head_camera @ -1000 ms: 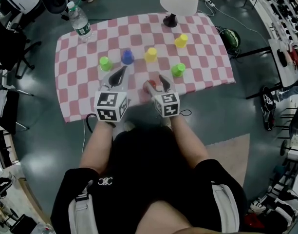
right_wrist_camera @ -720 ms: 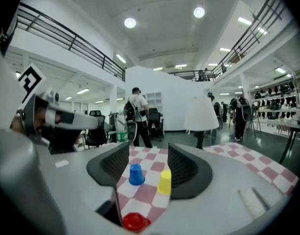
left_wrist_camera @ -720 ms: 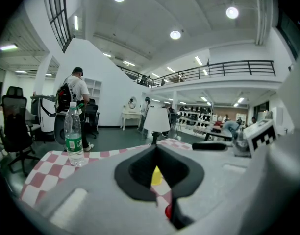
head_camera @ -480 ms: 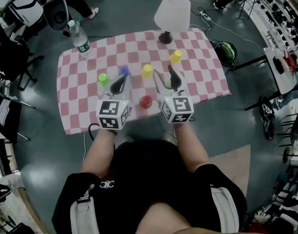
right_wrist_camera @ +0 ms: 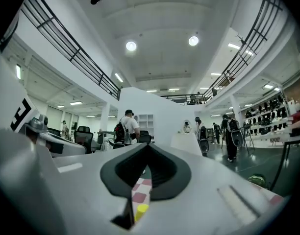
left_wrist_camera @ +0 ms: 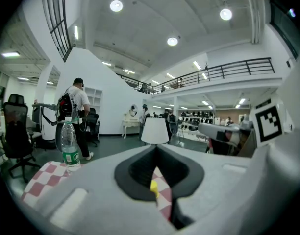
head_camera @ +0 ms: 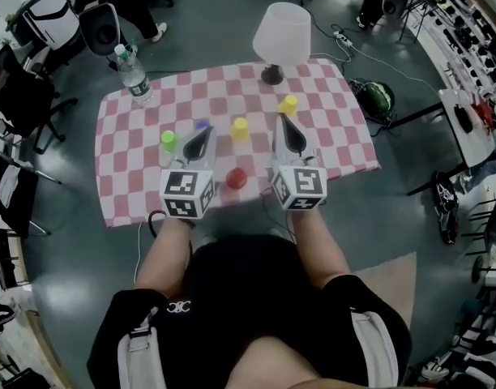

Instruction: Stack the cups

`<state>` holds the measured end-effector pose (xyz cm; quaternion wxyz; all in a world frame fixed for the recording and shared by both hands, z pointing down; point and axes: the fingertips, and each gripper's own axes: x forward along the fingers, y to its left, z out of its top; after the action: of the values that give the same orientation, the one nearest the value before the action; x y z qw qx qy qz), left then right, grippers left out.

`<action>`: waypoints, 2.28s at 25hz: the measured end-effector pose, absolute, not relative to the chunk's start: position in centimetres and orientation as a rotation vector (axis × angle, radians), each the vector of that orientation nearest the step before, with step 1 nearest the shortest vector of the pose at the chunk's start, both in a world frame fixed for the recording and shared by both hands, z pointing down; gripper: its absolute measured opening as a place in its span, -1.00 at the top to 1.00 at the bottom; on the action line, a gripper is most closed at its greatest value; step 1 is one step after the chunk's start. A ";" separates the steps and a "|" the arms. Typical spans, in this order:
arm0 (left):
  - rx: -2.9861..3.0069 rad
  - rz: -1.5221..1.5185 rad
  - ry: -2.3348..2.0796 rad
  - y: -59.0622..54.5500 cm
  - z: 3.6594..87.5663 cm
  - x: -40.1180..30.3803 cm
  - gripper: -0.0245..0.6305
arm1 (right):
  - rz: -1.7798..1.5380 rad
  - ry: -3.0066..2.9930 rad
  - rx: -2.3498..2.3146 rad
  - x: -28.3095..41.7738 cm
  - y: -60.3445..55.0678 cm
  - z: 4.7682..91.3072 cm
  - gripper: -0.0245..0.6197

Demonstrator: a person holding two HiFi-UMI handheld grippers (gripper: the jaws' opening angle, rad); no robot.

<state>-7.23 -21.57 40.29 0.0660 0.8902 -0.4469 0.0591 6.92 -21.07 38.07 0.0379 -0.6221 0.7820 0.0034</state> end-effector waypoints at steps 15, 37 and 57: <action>2.620 0.211 -1.483 -19.1 40.7 -1.1 0.93 | -0.045 2.501 -1.806 13.1 -21.2 40.0 0.93; 2.494 0.242 -1.677 -17.8 41.6 -1.3 0.93 | -0.355 2.871 -1.619 11.5 -23.2 51.7 0.20; 2.340 0.230 -1.826 -16.2 43.0 -4.5 0.93 | -0.731 3.113 -1.715 12.0 -23.8 66.0 0.20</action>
<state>-4.50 -16.15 43.03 0.0821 0.7834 -0.6112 0.0769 12.00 -23.77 65.98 -0.2411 -0.4586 0.8327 -0.1955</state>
